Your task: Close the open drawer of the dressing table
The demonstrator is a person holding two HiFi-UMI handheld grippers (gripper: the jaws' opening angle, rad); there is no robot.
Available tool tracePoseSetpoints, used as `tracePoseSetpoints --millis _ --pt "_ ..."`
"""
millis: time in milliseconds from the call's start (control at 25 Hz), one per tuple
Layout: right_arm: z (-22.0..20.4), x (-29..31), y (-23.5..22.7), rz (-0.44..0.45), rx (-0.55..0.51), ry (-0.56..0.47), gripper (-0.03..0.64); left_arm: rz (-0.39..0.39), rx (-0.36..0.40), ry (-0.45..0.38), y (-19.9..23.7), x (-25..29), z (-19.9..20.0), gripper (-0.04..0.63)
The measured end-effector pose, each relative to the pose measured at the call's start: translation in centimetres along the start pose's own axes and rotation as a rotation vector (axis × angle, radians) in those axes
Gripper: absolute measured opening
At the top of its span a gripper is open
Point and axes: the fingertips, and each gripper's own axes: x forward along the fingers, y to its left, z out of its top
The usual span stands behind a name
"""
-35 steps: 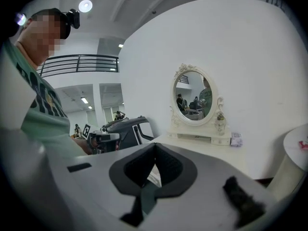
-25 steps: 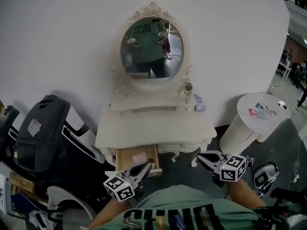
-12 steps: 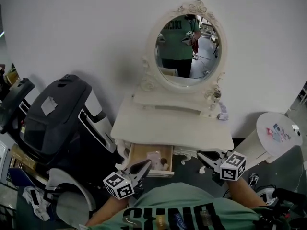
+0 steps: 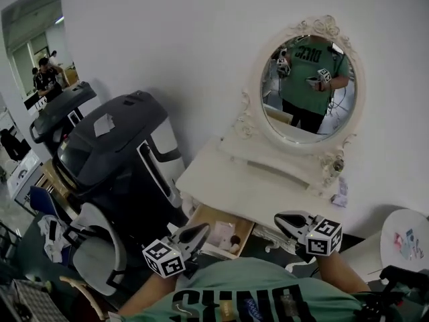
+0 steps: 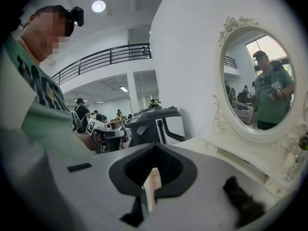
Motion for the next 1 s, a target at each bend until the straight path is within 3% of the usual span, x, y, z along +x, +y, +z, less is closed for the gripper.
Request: tracePoseSetpoints --millis 240,400,560,800,1000 --pt "-0.7 -4.5 -6.5 0.072 0.007 0.003 0.011 0.046 -0.025 -0.020 -5.1 7.0 -2.7 0.009" --pt "-2.0 -5.4 -8.3 0.160 0.023 0.026 0.011 0.132 -0.019 -0.026 -7.0 8.2 -3.9 0.009" --pt "-2.2 -4.4 -8.4 0.270 0.019 0.040 0.011 0.251 -0.060 -0.043 -7.4 7.3 -5.1 0.009" --pt "-2.5 -1.2 -6.9 0.397 0.000 0.074 0.011 0.354 -0.060 -0.074 -7.6 5.2 -5.7 0.009" --pt "-1.6 2.4 -3.1 0.472 -0.050 0.088 0.011 0.428 -0.052 -0.131 -6.4 0.4 -5.2 0.009"
